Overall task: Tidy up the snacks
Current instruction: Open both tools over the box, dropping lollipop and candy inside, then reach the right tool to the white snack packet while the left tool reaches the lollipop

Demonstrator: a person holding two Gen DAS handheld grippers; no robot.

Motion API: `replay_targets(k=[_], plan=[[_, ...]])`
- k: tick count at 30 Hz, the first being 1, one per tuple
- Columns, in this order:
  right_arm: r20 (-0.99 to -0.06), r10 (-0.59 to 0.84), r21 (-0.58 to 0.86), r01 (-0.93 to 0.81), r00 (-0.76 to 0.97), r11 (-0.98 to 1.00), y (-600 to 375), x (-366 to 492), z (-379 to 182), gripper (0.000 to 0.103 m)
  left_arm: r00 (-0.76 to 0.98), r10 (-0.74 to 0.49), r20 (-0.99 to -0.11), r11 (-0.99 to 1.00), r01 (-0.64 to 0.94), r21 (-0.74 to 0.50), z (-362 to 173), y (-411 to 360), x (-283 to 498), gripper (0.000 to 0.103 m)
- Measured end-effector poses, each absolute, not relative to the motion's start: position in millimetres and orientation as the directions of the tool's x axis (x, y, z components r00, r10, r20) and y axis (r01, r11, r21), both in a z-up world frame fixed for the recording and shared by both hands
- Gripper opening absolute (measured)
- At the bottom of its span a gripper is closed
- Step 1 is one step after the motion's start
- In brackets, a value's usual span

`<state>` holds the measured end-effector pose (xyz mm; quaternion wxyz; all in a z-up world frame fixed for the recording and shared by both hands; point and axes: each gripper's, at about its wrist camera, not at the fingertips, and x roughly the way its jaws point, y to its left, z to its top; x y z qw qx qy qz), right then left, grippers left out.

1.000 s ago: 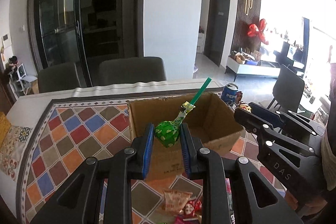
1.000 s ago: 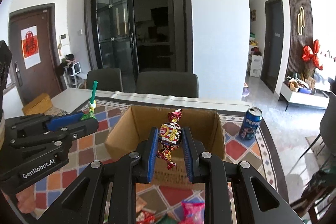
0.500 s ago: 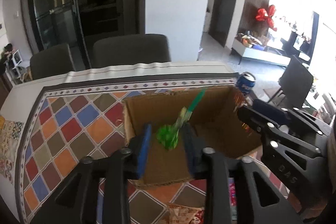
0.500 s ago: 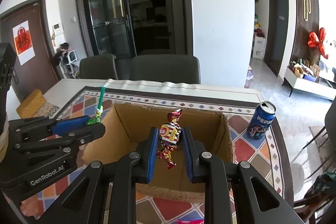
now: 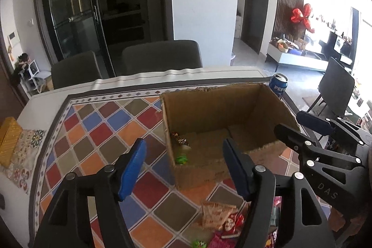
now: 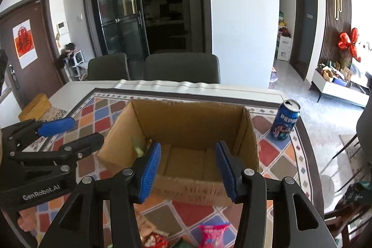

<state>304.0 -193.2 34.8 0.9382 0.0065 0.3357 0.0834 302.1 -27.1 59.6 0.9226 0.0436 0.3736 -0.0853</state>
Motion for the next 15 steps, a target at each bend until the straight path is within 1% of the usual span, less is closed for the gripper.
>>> replay_targets(k=[1,3,4,15], plan=[[-0.632,0.160,0.068,-0.151,0.758,0.986,-193,298,35,0.050,0.707,-0.124,-0.696,0.982,0.190,0.019,60,-26,298,0.068],[-0.640,0.153,0.063,-0.147,0.753,0.987,-191,291,34,0.054,0.709,-0.124,-0.695,0.981,0.194,0.023,61,-23,287,0.069],[-0.640,0.156,0.063,-0.151,0.752,0.987,-190,285,34,0.055,0.711,-0.122,-0.693,0.980,0.196,0.028,62,-23,282,0.069],[-0.653,0.177,0.040,-0.200,0.736,0.979,-172,235,30,0.055,0.705,-0.126,-0.698,0.976,0.213,0.038,52,-10,231,0.069]])
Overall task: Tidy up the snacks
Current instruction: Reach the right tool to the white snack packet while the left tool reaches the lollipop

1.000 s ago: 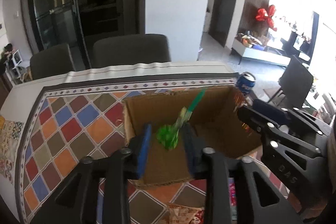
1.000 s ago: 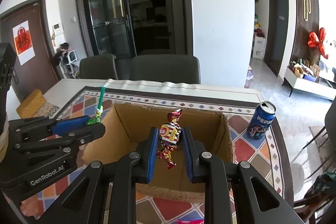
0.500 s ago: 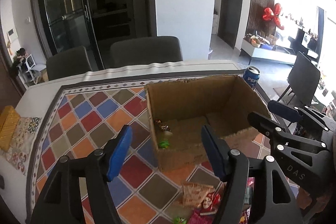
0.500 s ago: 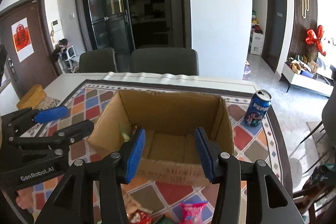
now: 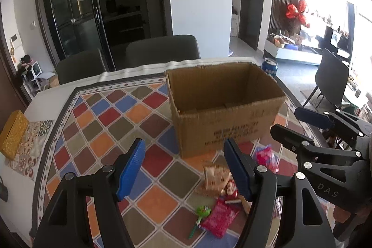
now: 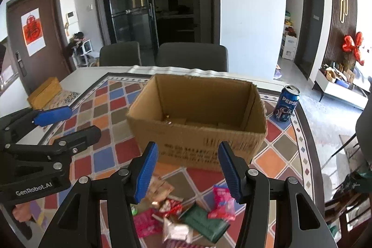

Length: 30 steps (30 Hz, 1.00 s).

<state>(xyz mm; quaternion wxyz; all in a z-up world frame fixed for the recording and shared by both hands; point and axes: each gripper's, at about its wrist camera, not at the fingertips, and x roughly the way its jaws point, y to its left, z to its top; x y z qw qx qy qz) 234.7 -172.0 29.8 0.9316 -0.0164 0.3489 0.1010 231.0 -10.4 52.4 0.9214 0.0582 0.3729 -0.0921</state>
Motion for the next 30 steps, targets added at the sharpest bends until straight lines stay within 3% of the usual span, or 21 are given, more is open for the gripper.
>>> replay_targets(k=[18,30], plan=[[-0.728,0.178,0.007,-0.252,0.662,0.968,-154,183,-19,0.055,0.619,-0.131,-0.774,0.972,0.235,0.023,-7,1,181,0.069],[-0.806,0.192,0.061,-0.244,0.560,0.968,-153,177,-63,0.055,0.521,-0.146,-0.841,0.964,0.265,-0.002,-54,-1,177,0.069]])
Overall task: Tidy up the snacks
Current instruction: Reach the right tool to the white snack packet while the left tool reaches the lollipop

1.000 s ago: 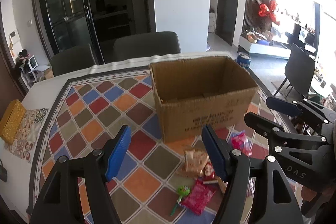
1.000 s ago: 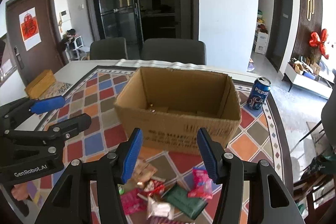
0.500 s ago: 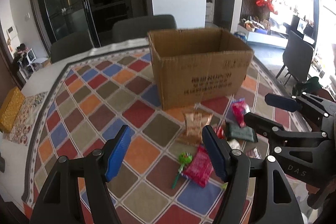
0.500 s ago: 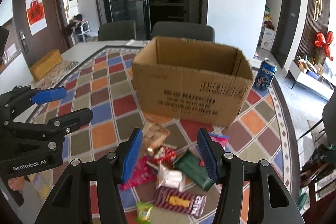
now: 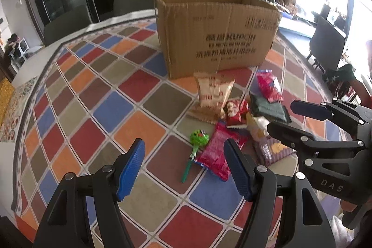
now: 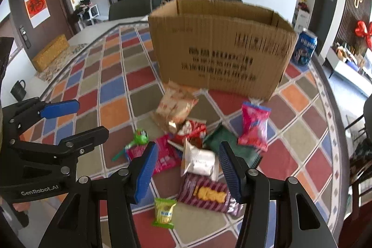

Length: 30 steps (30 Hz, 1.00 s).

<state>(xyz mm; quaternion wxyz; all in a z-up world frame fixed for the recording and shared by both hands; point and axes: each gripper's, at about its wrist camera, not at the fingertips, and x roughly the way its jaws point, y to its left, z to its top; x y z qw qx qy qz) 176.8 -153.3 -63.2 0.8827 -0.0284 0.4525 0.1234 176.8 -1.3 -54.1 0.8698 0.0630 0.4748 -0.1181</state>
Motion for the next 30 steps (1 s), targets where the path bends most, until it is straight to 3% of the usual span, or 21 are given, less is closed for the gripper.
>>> replay_targets(k=[22,30], plan=[[-0.873,0.152,0.082,-0.169,0.462,0.982,-161,194,-116,0.055,0.424,-0.172,-0.889,0.964,0.260,-0.063,-110,-6,208,0.069],[-0.885,0.143,0.083,-0.152,0.443,0.985,-162,203,-123,0.055,0.405,-0.190,-0.894,0.967,0.235,-0.099,-120,-6,220,0.060]])
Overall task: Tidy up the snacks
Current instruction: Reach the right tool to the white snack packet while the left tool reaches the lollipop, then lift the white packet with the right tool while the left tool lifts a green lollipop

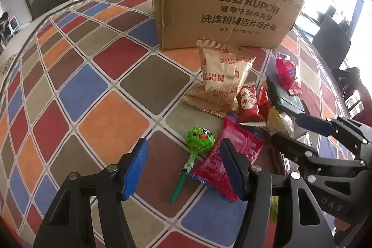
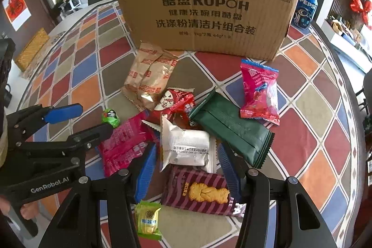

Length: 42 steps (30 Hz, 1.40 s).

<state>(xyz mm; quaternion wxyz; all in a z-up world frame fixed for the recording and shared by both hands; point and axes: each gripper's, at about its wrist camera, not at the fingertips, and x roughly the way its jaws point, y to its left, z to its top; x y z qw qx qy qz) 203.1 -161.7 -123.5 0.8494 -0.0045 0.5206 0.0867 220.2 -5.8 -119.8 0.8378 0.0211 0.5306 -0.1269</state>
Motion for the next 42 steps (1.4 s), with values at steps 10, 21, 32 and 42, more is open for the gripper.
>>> replay_targets(k=[10,21,32,42], plan=[[-0.895,0.152,0.102,-0.139,0.418,0.985,-167,208,-134,0.055,0.382,-0.215,-0.899,0.962,0.243,-0.127,-127,-14,228,0.044],[-0.884,0.154,0.108,-0.127,0.441,0.986,-170,205,-130,0.043,0.391,-0.199,-0.899,0.961,0.260,-0.099,-127,-20,226,0.026],[-0.846,0.182,0.126,-0.143,0.501,0.982,-169,195,-106,0.043,0.476,-0.197,-0.857,0.961,0.265,-0.074,-91,-20,208,0.026],[-0.790,0.207,0.141,-0.158,0.577,0.977,-174,188,-72,0.043,0.570,-0.221,-0.791,0.961,0.264,-0.078,-44,-22,197,0.026]])
